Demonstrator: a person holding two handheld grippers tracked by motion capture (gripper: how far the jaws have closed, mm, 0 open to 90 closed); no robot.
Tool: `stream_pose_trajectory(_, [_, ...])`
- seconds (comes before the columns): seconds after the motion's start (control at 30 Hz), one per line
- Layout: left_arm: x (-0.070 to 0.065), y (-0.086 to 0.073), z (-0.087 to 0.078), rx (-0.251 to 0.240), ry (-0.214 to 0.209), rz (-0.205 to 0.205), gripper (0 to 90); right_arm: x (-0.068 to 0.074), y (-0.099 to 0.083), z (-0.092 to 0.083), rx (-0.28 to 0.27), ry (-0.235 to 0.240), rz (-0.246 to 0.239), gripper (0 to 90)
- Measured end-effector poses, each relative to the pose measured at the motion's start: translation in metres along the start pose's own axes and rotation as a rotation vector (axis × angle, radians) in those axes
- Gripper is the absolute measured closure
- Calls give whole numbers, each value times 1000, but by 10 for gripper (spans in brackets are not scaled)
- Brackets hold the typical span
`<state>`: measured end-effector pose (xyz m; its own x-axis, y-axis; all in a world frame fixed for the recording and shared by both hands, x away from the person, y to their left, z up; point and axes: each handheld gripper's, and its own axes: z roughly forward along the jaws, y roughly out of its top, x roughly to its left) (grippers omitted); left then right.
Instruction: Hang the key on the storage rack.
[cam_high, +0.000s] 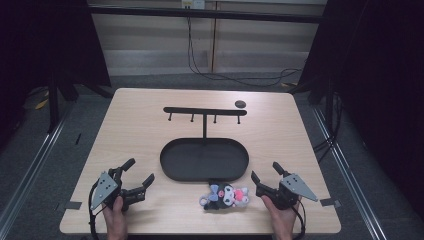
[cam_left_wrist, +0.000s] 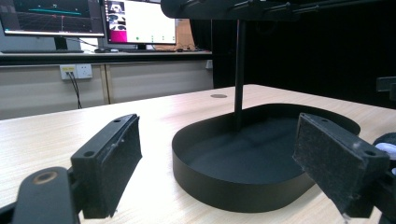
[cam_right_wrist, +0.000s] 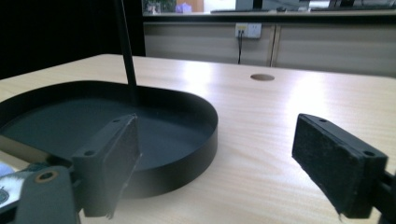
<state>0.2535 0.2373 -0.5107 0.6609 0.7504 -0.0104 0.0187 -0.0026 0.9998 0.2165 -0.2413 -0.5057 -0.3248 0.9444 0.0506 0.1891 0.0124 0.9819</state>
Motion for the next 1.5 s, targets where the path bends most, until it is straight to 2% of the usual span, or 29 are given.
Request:
stream_pose_trajectory(0.07, [0,0,0,0,0,0,148,1,1,-1,15,10,-1,358])
stream_pose_trajectory(0.1, [0,0,0,1,0,0,148,1,2,0,34,39,10,387])
stream_pose_trajectory(0.13, [0,0,0,0,0,0,148,2,3,1,46,44,9,372])
stream_pose_trajectory(0.2, [0,0,0,0,0,0,148,5,5,2,63,48,1,400])
stream_pose_trajectory(0.3, [0,0,0,-3,0,-4,148,8,9,3,87,85,19,430])
stream_pose_trajectory(0.4, [0,0,0,0,0,0,149,13,13,5,148,131,-6,438])
stream_pose_trajectory(0.47, [0,0,0,0,0,0,151,16,16,9,170,166,-10,456])
stream_pose_trajectory(0.7, [0,0,0,0,-1,-1,151,25,34,13,205,257,-45,488])
stream_pose_trajectory(0.77, [0,0,0,-4,-2,-6,152,26,41,12,197,280,-48,505])
stream_pose_trajectory(0.97, [0,0,0,0,-2,0,152,34,57,18,247,357,-71,519])
stream_pose_trajectory(1.0, [0,0,0,0,-2,0,152,34,57,18,247,357,-71,519])
stream_pose_trajectory(1.03, [0,0,0,-3,-2,-5,152,39,63,22,264,424,-85,517])
stream_pose_trajectory(1.13, [0,0,0,-2,-1,0,152,45,71,28,295,456,-125,516])
stream_pose_trajectory(1.23, [0,0,0,-3,-2,-4,152,51,80,36,331,501,-136,507])
stream_pose_trajectory(1.27, [0,0,0,-3,-2,-4,152,51,80,36,331,501,-136,507])
stream_pose_trajectory(1.3, [0,0,0,1,-2,2,152,57,86,42,367,540,-145,513])
stream_pose_trajectory(1.4, [0,0,0,1,-1,1,152,64,96,47,433,576,-177,571])
stream_pose_trajectory(1.5, [0,0,0,2,4,2,152,70,102,53,529,629,-200,573])
